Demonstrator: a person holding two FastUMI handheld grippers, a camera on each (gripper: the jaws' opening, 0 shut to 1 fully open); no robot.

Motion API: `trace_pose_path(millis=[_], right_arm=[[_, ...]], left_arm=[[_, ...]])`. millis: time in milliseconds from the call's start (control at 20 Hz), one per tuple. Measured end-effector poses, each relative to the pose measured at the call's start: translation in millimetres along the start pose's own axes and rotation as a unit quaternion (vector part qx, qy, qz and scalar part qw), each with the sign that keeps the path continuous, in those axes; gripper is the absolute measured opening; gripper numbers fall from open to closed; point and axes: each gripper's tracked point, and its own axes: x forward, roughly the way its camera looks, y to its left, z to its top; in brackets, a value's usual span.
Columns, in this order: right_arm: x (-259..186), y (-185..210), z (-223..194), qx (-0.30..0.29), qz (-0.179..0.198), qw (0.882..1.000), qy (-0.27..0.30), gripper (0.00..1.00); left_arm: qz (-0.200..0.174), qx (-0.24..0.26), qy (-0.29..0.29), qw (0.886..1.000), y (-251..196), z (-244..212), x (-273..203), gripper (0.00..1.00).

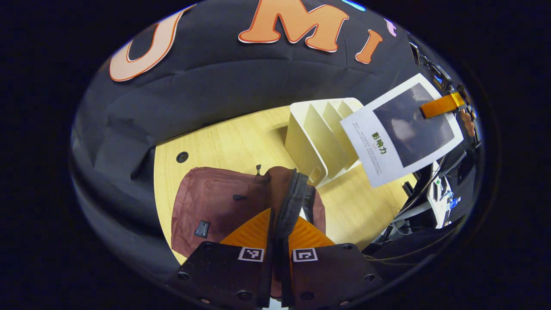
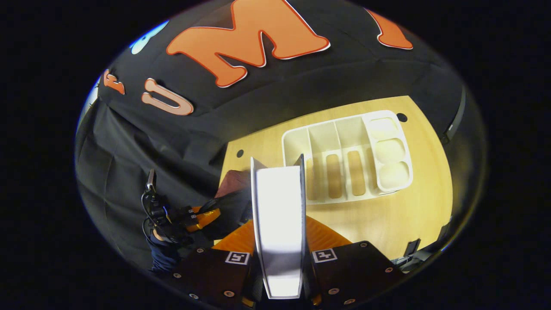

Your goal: Open the schoolbag, grab two books from the bookshelf and put them into the schoolbag.

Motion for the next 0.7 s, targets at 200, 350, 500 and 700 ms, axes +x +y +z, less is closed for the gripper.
trace_pose_path(millis=[200,350,500,700], right_arm=[[27,16,-32,0.013,0.053,0.998,0.02,0.38],[61,25,-58,0.022,0.094,0.995,0.031,0.38],[93,27,-86,0.065,0.125,0.988,0.056,0.38],[142,25,-106,0.101,0.12,0.986,0.063,0.38]], left_arm=[[0.001,0.0,-0.007,1.0,1,5,-7,0.1],[-0.01,-0.005,-0.015,1.0,-2,8,-9,0.1],[-0.007,-0.01,-0.016,1.0,-2,8,-9,0.1],[-0.004,-0.015,-0.022,1.0,-5,8,-13,0.1]])
